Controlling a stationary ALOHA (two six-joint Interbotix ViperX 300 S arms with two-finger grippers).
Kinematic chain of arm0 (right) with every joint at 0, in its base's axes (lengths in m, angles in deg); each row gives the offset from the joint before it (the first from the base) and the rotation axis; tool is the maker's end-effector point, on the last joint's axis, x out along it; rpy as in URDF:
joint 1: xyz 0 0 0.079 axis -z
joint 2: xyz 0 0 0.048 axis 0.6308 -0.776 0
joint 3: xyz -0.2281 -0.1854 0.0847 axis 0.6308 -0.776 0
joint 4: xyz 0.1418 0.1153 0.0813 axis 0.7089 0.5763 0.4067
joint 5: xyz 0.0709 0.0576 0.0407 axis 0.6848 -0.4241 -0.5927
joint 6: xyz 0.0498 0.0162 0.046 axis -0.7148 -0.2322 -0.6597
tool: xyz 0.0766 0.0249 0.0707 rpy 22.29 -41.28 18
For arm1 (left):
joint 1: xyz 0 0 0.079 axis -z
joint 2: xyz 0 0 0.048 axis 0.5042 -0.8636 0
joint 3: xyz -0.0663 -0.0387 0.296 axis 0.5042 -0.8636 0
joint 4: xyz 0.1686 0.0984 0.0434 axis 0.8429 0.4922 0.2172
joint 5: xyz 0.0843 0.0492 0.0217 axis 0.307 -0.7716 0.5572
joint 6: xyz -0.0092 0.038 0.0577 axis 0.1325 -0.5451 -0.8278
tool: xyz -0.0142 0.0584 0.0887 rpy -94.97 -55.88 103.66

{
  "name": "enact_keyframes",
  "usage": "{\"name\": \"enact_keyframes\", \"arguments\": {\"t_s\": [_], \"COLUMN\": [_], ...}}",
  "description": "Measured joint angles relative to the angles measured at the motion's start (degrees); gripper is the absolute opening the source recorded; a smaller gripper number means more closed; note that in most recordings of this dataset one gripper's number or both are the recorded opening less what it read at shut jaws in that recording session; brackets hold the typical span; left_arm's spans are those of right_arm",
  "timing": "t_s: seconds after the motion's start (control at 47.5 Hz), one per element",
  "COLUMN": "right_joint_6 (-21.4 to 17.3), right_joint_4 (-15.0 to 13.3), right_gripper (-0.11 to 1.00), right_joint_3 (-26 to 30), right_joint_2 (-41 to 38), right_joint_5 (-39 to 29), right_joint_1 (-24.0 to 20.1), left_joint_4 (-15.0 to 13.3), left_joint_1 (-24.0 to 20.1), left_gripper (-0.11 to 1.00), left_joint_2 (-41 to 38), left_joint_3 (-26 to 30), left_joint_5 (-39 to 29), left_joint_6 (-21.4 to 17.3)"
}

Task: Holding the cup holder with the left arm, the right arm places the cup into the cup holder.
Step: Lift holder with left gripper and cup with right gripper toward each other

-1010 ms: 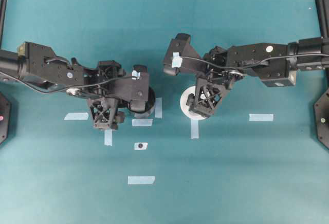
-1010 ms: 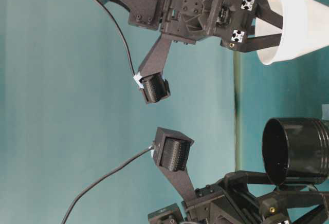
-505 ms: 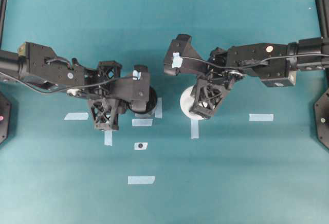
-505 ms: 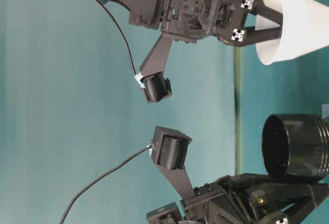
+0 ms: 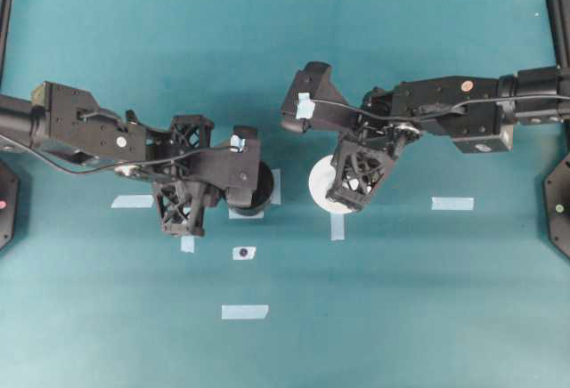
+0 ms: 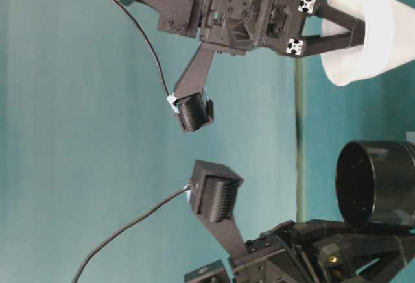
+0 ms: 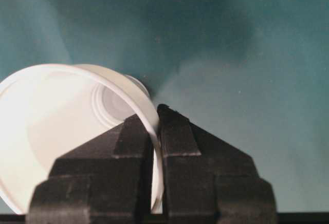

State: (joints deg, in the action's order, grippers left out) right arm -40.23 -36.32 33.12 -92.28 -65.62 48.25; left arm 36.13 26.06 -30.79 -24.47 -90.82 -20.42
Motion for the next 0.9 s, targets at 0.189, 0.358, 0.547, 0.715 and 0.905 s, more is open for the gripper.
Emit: {"name": "enact_keyframes", "arguments": {"t_s": [0.189, 0.358, 0.547, 0.715, 0.905], "right_joint_6": [0.0, 0.0, 0.0, -0.1, -0.1], "right_joint_4": [0.8, 1.6, 1.7, 1.7, 1.7], "right_gripper": [0.05, 0.04, 0.04, 0.04, 0.04], "right_joint_3": [0.3, 0.8, 1.8, 2.9, 4.7], "right_joint_2": [0.7, 1.8, 3.3, 4.6, 6.6], "right_joint_5": [-3.3, -4.7, -6.8, -9.3, -12.3], "right_joint_1": [0.0, 0.8, 1.7, 1.7, 1.7], "left_joint_4": [0.0, 0.0, 0.0, 0.0, 0.0], "left_joint_1": [0.0, 0.0, 0.0, -0.1, -0.1], "left_gripper": [0.25, 0.25, 0.25, 0.25, 0.25], "left_joint_2": [1.2, 1.9, 2.1, 2.3, 2.7], "left_joint_3": [-1.3, -1.8, -2.2, -3.3, -4.5], "left_joint_5": [3.0, 4.2, 6.5, 11.3, 18.0], "left_joint_6": [0.4, 0.4, 0.4, 0.4, 0.5]}}
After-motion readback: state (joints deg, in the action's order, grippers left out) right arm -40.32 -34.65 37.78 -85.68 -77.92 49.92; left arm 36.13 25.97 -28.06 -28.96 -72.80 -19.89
